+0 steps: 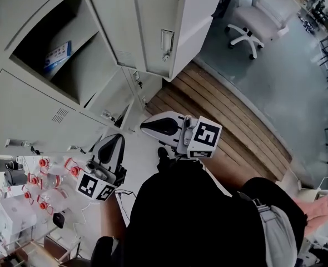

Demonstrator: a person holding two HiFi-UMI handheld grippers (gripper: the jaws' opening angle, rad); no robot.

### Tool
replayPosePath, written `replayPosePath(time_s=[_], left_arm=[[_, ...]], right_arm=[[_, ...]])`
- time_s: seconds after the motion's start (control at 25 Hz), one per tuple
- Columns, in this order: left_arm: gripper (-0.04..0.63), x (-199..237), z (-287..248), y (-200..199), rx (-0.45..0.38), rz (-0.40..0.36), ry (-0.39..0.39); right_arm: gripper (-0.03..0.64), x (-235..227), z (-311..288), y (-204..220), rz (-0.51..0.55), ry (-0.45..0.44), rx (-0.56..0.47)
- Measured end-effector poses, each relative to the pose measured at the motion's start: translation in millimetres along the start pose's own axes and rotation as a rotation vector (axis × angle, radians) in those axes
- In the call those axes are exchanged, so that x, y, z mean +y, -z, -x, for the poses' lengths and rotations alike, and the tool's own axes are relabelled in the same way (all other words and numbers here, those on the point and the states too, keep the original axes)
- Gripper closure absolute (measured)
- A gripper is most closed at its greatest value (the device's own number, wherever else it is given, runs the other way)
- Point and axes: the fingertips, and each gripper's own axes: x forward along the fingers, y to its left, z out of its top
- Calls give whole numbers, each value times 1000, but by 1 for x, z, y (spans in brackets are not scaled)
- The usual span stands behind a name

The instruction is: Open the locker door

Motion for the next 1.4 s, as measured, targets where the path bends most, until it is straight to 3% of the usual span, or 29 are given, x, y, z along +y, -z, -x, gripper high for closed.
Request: replayPosePath(time_s=[0.28,0.48,0.72,1.4], left_arm=[[578,-49,75,10,-16,7,-39],[578,-77,139,42,1,79,-107],[578,-111,172,61,-1,90,-91],[578,-137,190,79,11,80,-51]], right_arm=[[604,71,7,19,-16,25,-13],[604,129,12,42,-25,-2,7],[604,180,19,69,-41,-40,44],[606,219,28,86,-39,-42,35]])
